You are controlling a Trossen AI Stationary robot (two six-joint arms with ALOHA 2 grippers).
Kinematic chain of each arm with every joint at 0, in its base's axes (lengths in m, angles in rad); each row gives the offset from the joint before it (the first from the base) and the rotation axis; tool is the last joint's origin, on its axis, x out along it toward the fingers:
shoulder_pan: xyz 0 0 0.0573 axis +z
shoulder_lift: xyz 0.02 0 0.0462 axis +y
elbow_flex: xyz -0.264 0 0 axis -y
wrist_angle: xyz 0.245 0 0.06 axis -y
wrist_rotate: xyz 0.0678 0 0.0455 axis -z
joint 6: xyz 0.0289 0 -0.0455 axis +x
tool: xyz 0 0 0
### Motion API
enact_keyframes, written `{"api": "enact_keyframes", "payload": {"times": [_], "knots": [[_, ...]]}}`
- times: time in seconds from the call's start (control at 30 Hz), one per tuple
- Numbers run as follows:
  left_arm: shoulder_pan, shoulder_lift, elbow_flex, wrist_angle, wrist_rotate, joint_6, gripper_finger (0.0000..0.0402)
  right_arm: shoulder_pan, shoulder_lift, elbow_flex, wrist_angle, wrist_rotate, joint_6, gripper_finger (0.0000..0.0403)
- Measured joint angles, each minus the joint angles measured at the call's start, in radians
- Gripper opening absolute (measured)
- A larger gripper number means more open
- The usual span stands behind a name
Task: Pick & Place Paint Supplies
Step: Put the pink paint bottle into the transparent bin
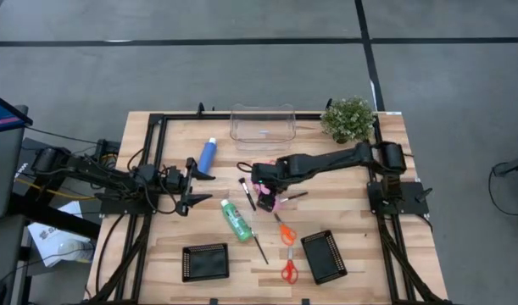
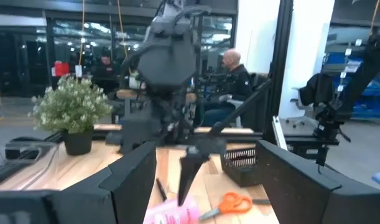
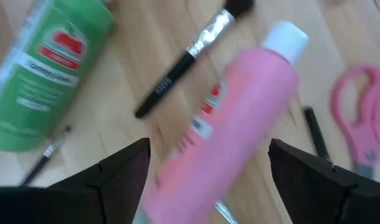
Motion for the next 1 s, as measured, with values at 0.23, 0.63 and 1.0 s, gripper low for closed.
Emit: {"api": "enact_keyframes", "payload": {"times": [0.23,0.63,1.0], "knots": [[0.000,0.002,-0.001,0.001,0.002,-0.002,0.0263,-0.010,0.069,0.013,0.004,-0.012,0.008,0.0313],[0.000,0.002,-0.001,-0.010,0.002,-0.002,0.0263,0.024,0.158,0.013,0.005,0.002,0.018,0.0306],[0.000,0.003,-0.001,-0.020,-0.001,0.009,0.0261,0.085,0.151,0.013,0.003,0.140,0.016,0.0137]]}}
